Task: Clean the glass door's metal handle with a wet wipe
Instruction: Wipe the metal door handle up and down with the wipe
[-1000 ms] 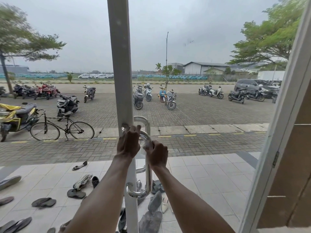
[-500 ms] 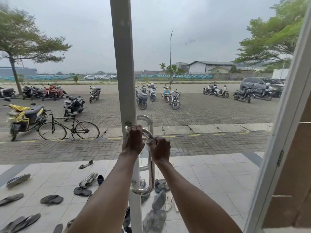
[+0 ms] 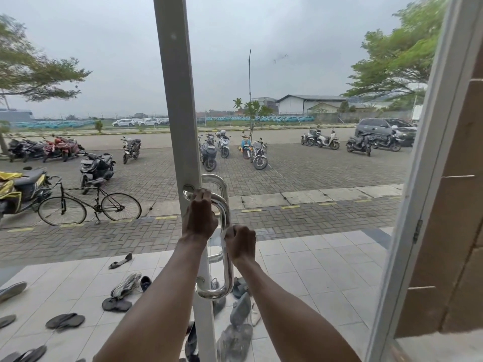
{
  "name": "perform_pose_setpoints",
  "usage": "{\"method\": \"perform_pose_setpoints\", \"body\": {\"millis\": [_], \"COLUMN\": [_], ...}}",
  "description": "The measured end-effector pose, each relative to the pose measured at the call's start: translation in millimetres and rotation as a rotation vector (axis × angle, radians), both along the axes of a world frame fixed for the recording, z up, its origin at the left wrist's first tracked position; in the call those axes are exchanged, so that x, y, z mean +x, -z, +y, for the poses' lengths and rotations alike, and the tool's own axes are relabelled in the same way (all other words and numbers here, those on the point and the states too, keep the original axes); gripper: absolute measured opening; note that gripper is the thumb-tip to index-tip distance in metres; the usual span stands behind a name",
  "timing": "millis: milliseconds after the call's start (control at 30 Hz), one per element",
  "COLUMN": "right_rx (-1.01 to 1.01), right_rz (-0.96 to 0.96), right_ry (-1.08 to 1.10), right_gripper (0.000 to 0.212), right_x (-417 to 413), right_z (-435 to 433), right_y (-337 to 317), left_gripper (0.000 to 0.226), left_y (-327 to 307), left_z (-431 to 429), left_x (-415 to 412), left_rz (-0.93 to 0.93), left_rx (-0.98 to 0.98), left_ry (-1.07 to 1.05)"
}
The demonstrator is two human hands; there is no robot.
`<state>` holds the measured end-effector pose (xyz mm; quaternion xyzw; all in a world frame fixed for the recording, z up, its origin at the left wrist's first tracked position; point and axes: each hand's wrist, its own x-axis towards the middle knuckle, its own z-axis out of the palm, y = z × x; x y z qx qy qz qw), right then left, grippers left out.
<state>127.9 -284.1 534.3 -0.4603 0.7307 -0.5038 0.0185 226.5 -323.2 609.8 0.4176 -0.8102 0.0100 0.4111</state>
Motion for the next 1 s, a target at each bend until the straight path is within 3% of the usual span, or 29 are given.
{"method": "perform_pose_setpoints", "body": {"millis": [167, 433, 800, 1000], "right_rx": [-0.189, 0.099, -0.163, 0.007], "right_rz": [0.036, -0.035, 0.051, 0.05], "right_ry": [0.019, -0.057, 0.002, -0.024], "right_gripper": [0.028, 0.018, 0.022, 0.024], "right_x": [0.1, -5.6, -5.8, -9.8], "right_z": [-10.1, -11.2, -15.1, -16.1], "right_y": [-23.5, 54.6, 11.6, 73.0], "left_gripper": [0.057, 0.064, 0.069, 0.068], "left_y": [7.1, 22.3, 35.2, 40.5], "left_z": [-3.4, -8.3, -10.0, -14.6], "left_x": [-0.8, -1.8, -4.4, -3.9], "left_rz": [0.057, 0.058, 0.083, 0.103], "left_rx": [-0.027, -0.095, -0.12, -0.169], "left_ry": [0.027, 0.058, 0.043, 0.071]}}
